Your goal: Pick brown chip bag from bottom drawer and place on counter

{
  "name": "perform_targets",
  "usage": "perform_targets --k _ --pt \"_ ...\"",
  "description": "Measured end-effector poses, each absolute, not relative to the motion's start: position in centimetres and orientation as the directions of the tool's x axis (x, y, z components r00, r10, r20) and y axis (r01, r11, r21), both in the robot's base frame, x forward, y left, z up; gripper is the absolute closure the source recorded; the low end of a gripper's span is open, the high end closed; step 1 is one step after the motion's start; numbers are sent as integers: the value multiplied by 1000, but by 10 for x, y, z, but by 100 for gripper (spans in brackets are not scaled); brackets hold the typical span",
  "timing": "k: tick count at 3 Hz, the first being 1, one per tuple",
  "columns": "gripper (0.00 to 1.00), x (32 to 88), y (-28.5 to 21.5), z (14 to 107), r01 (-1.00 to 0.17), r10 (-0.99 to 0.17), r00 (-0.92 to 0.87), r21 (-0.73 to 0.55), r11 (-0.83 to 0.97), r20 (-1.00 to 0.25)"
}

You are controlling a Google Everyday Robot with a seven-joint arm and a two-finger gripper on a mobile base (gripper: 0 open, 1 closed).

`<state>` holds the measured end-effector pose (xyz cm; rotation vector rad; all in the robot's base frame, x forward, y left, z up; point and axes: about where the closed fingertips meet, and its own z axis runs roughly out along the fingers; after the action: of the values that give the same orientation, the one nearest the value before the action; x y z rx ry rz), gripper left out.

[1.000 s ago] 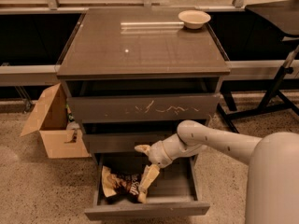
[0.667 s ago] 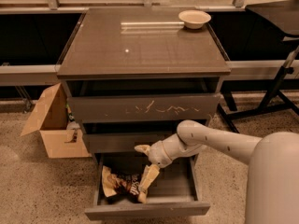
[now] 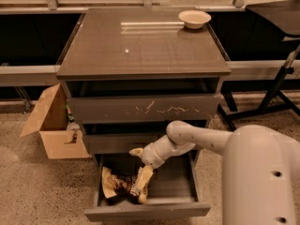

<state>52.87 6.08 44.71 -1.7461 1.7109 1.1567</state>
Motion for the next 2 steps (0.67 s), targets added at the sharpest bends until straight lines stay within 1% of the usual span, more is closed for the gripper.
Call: perform_targets --k 1,2 --pt "0 537 97 411 -937 -651 -91 287 -202 -754" --pt "0 536 96 411 -937 -650 -92 287 -201 -754"
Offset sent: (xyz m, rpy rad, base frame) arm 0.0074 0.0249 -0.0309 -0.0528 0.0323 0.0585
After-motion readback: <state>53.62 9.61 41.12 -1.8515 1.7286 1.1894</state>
